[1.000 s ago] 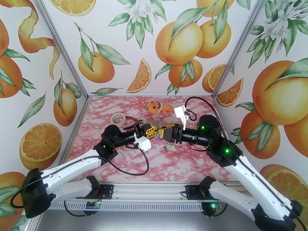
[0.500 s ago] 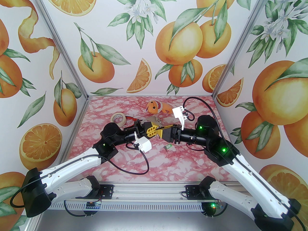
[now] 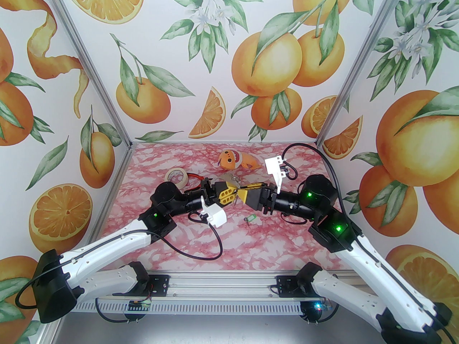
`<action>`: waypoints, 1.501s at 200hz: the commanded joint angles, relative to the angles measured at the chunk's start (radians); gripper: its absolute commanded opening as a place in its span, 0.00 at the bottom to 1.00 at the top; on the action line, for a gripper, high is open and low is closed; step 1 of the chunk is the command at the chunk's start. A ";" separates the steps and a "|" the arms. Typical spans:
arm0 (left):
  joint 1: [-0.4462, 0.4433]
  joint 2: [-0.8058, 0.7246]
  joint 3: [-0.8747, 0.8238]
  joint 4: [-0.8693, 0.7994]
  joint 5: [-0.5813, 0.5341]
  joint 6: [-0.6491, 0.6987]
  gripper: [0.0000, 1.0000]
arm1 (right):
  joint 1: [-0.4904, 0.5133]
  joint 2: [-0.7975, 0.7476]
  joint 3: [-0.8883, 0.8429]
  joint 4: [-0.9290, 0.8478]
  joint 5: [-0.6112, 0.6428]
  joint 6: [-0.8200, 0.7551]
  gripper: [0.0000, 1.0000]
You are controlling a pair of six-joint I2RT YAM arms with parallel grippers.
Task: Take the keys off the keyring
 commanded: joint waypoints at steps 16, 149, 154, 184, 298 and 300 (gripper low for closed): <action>-0.007 0.007 0.055 -0.016 0.020 0.024 0.08 | -0.006 0.018 0.015 -0.028 -0.001 -0.034 0.26; -0.010 0.031 0.066 -0.060 -0.034 0.001 0.09 | 0.012 -0.037 0.047 -0.130 0.110 -0.245 0.00; -0.009 0.028 0.066 -0.073 -0.037 -0.004 0.09 | 0.020 -0.049 0.044 -0.133 0.127 -0.265 0.00; -0.010 0.017 0.059 -0.159 -0.069 -0.075 0.09 | 0.038 -0.098 0.023 -0.141 0.154 -0.367 0.00; -0.014 0.005 -0.067 -0.168 0.012 -0.388 0.24 | 0.050 0.047 0.157 -0.416 0.201 -0.512 0.00; -0.014 0.003 -0.073 -0.159 0.011 -0.389 0.25 | 0.050 0.048 0.157 -0.418 0.200 -0.511 0.00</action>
